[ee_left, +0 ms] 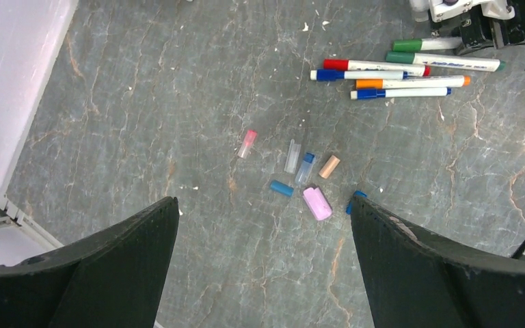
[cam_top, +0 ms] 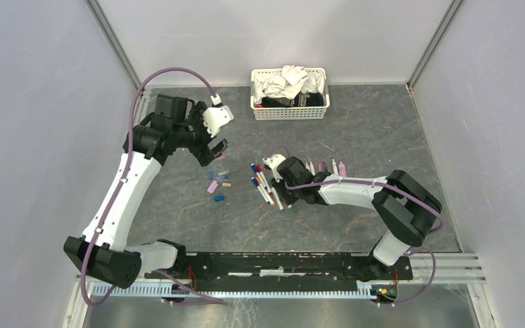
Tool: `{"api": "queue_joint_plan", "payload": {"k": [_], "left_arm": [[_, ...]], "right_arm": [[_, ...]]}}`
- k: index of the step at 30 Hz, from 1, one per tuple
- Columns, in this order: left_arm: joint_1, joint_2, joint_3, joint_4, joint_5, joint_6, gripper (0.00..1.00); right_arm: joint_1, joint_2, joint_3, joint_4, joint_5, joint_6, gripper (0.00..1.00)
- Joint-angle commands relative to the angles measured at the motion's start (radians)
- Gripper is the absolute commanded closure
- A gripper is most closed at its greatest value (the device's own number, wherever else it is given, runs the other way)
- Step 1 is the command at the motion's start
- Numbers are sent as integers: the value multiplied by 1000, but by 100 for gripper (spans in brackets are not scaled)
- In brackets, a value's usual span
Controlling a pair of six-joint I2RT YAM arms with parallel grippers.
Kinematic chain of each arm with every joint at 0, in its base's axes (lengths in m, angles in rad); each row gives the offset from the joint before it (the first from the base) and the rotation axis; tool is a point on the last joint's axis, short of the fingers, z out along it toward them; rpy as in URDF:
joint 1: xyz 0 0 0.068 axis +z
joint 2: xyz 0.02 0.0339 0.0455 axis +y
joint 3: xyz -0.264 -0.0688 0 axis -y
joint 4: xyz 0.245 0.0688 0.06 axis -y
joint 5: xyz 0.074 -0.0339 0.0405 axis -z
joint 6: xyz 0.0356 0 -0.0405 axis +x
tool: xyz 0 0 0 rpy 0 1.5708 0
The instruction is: Open the pen caps
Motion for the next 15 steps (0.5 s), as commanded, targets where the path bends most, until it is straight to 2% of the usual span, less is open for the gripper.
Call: {"api": "queue_joint_plan", "payload": {"k": [1,5,9,12,15], "left_arm": [[1,-70,-67,131,49,-62,0],[1,-84,-139,204,109,-57,0],[0,-9,-128,59,306,60,0],[-4,26,-154,3,418,174,0],[-39,18,-210,-5,433,281,0]], "right_arm": [[-16,3,-54,42,18,4,69],[-58,-45,-84,65,-53,12,82],[-107,-135,-69,57,-153,13,100],[-137,-186,-16,6,-277,0,100],[-149,-213,60,-76,-364,-12,100]]}}
